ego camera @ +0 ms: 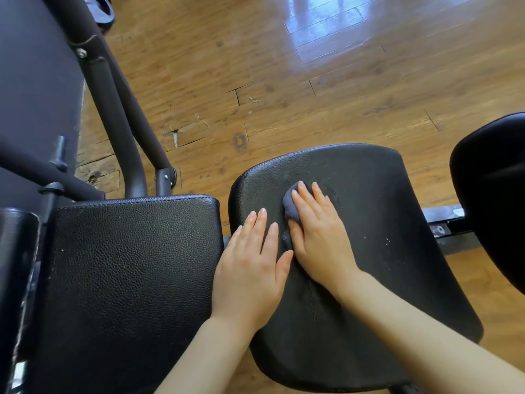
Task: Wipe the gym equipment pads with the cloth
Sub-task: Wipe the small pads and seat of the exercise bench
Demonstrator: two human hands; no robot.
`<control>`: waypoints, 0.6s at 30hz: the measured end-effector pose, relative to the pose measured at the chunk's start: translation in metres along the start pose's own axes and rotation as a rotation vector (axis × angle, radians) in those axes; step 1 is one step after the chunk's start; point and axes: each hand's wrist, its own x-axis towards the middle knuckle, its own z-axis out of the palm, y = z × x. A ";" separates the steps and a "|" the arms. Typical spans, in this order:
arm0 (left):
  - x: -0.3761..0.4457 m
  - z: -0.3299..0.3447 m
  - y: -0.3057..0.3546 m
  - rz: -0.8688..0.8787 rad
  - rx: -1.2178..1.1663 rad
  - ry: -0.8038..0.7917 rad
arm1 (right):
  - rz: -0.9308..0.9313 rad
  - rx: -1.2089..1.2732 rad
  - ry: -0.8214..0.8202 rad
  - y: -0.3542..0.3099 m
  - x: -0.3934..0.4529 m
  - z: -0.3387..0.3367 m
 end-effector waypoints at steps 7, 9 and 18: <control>0.001 0.002 0.005 -0.028 -0.020 0.040 | -0.085 0.005 -0.100 0.019 -0.066 -0.023; 0.002 0.002 0.007 -0.037 -0.026 0.045 | -0.093 -0.006 -0.082 0.017 -0.033 -0.016; 0.000 0.007 0.008 -0.046 -0.037 0.074 | -0.037 0.076 -0.060 0.006 -0.048 -0.011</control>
